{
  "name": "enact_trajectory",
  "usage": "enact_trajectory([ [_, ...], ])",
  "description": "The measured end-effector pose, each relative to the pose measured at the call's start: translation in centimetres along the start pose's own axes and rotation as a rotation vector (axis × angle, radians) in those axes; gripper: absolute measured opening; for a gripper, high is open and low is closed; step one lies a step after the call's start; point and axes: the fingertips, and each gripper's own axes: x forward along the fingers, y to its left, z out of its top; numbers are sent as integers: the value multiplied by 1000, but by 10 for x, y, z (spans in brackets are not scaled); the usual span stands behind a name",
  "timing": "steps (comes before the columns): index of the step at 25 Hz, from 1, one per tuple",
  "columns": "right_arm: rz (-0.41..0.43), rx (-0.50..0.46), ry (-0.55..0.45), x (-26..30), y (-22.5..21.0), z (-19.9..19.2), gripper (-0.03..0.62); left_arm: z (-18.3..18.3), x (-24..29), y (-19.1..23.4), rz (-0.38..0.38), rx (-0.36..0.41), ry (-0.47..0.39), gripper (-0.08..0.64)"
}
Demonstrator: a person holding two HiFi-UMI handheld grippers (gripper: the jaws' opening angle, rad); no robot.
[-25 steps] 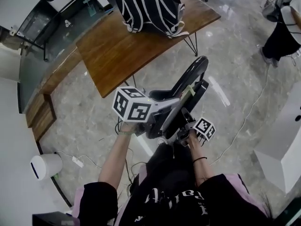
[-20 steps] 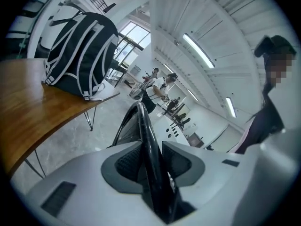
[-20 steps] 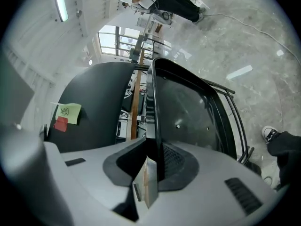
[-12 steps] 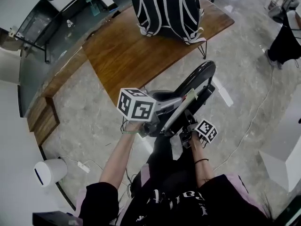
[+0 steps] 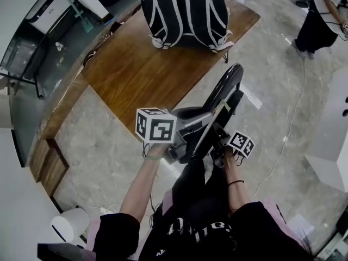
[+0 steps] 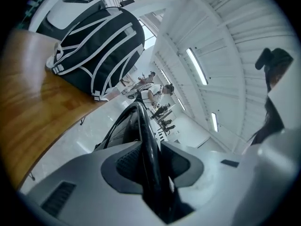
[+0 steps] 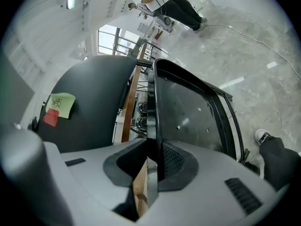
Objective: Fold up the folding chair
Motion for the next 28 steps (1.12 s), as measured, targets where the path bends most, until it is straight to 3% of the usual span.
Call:
enact_trajectory([
  [4,-16,17,-26,13,5,-1,77,10,-7,15,-15,-17,8,106],
  [12,-11,45,-48,50,34,-6,77,42,-27,31,-5,45,75,106],
  [23,-23,2,40,107,58,-17,77,73,-70,86,163,85,12,107],
  [28,-9,21,37,115,59,-13,77,80,-71,95,173,104,27,107],
])
